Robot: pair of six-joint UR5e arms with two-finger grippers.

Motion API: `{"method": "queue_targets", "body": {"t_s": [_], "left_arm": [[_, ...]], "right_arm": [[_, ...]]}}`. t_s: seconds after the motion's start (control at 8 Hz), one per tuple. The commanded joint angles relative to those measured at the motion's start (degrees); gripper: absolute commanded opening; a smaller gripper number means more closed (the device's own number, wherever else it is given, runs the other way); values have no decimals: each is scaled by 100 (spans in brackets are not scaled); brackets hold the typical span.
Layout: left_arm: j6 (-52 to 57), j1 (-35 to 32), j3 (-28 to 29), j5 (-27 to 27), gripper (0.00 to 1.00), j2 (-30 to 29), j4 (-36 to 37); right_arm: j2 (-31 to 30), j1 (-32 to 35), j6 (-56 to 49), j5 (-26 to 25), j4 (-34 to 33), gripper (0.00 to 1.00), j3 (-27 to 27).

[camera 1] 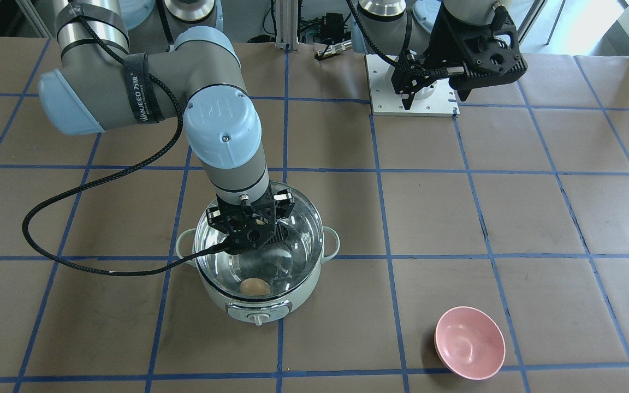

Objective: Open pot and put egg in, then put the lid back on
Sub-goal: 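Lower the lid onto the pot and settle it with the right gripper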

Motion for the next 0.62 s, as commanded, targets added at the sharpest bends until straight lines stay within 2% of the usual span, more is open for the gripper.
{"method": "queue_targets", "body": {"t_s": [0.0,0.38,0.5], "left_arm": [[0,0,-4,0,100,0,0],[0,0,-4,0,100,0,0],[0,-9,-4,0,100,0,0]], "right_arm": [[-16,-59,-30,-20,-87,0,-8],[-8,-59,-30,6,-211,0,1],[-16,-59,-30,6,-220,21,1]]}}
